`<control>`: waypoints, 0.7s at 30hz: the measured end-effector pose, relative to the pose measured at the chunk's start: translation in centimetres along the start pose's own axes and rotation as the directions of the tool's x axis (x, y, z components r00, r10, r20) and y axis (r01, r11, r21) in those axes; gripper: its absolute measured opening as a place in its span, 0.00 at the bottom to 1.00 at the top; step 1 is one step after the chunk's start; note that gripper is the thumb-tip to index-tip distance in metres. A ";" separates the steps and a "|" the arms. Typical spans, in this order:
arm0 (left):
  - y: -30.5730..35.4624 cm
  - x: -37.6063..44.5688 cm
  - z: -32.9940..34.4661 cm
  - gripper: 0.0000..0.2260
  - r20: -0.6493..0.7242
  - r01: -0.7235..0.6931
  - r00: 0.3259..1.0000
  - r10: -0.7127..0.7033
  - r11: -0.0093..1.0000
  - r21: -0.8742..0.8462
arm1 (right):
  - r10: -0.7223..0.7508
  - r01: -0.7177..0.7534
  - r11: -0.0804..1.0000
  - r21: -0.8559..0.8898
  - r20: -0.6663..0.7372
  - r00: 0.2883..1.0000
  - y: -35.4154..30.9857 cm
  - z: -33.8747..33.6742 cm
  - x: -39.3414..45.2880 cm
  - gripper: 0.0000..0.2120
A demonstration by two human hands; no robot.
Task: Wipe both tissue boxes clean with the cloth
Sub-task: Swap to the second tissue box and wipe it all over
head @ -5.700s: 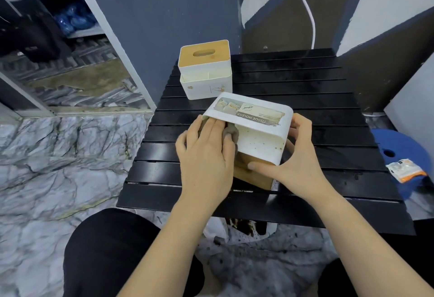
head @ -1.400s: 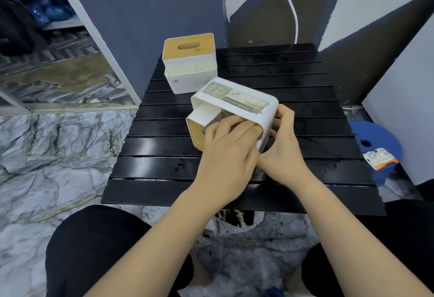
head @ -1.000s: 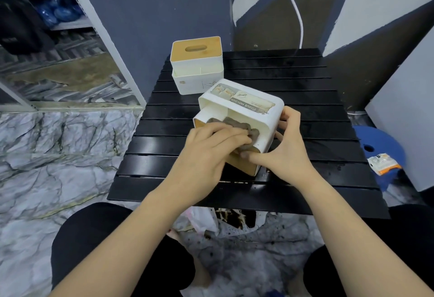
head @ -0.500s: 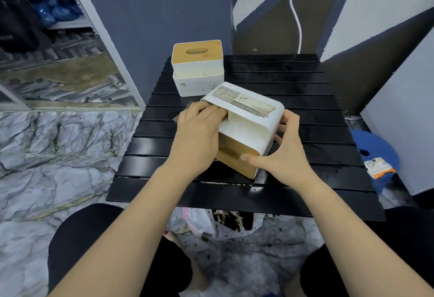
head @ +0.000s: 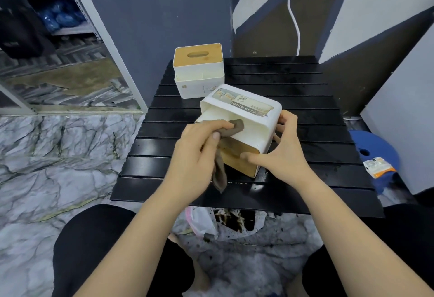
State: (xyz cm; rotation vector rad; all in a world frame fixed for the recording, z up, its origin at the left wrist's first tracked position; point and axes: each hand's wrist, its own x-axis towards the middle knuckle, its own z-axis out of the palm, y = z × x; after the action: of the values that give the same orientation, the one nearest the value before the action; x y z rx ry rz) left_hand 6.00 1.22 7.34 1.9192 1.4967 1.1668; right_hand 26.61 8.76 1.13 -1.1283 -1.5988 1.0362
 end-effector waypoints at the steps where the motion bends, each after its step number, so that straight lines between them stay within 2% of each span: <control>1: 0.7 -0.2 0.9 0.16 0.002 -0.053 0.999 0.053 0.997 0.050 | 0.005 -0.005 1.000 0.001 -0.004 1.000 -0.1 0.0 0.0 0.53; 3: 1.5 -0.7 3.3 0.18 0.068 -0.212 0.977 0.201 0.945 0.249 | 0.014 -0.014 1.000 0.020 -0.014 1.000 -0.3 0.0 -0.1 0.51; 6: 1.0 -1.0 4.8 0.23 0.203 -0.420 0.907 0.368 0.767 0.485 | 0.018 -0.017 1.000 0.020 -0.017 1.000 -0.6 -0.1 -0.2 0.49; 9: -0.5 -1.0 3.8 0.23 0.235 -0.494 0.863 0.447 0.650 0.577 | 0.018 -0.018 1.000 -0.004 -0.008 1.000 -0.5 -0.3 -0.3 0.48; 11: -1.4 -0.9 2.8 0.21 0.173 -0.443 0.884 0.435 0.659 0.607 | 0.032 -0.032 0.999 -0.022 -0.008 0.999 -0.4 -0.4 -0.3 0.49; 16: -4.7 0.6 -0.5 0.24 -0.048 -0.161 0.965 0.259 0.724 0.671 | 0.058 -0.057 0.996 -0.064 0.014 0.998 -0.6 -0.5 -0.1 0.53; 21: -6.2 1.7 -1.5 0.23 -0.178 0.013 0.980 0.088 0.865 0.502 | 0.097 -0.092 0.977 -0.193 0.018 0.995 -2.7 -1.2 -0.5 0.61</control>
State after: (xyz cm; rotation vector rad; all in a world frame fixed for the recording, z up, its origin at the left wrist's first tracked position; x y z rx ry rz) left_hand 1.38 4.55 4.01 2.2189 2.0410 1.0797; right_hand 27.25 7.84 3.87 -1.3361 -1.7094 0.9778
